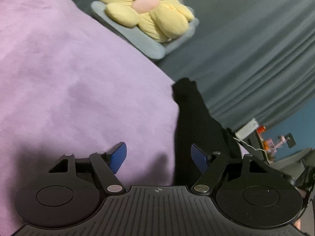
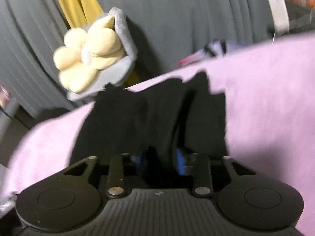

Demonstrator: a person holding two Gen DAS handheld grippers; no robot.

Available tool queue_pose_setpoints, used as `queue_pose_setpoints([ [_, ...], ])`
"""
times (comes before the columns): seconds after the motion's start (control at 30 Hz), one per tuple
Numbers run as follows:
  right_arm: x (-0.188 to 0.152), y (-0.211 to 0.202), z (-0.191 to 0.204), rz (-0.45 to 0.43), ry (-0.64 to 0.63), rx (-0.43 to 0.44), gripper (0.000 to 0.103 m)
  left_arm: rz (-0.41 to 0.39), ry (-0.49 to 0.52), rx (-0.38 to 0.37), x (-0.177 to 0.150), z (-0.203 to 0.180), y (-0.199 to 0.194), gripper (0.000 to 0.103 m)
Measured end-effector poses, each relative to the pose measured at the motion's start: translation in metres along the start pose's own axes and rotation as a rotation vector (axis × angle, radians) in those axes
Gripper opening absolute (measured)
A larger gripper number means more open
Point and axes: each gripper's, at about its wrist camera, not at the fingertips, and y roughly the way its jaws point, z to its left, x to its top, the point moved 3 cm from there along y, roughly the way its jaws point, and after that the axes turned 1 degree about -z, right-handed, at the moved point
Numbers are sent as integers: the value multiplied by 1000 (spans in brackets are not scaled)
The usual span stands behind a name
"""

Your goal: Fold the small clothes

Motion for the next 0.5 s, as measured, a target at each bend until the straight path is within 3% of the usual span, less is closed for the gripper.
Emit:
queue_pose_setpoints([
  [0.1,-17,3,3,13,-35,-2,37,19,49,-12,-8,-11,5,79],
  [0.13,-19,5,6,8,-54,-22,28,29,68,-14,-11,-14,7,79],
  [0.17,-20,5,10,1,-79,-46,10,42,85,-17,-13,-18,9,79],
  [0.27,-16,-14,14,-65,-132,-92,10,67,120,-16,-20,-26,11,79],
  [0.33,-12,-26,17,-114,-174,-181,10,60,145,-3,-22,-29,10,79],
  [0.43,-21,-18,8,-73,-202,-302,10,58,183,22,-28,-35,12,79],
  [0.5,-29,-5,3,-27,-209,-296,11,76,202,19,-34,-39,15,79],
])
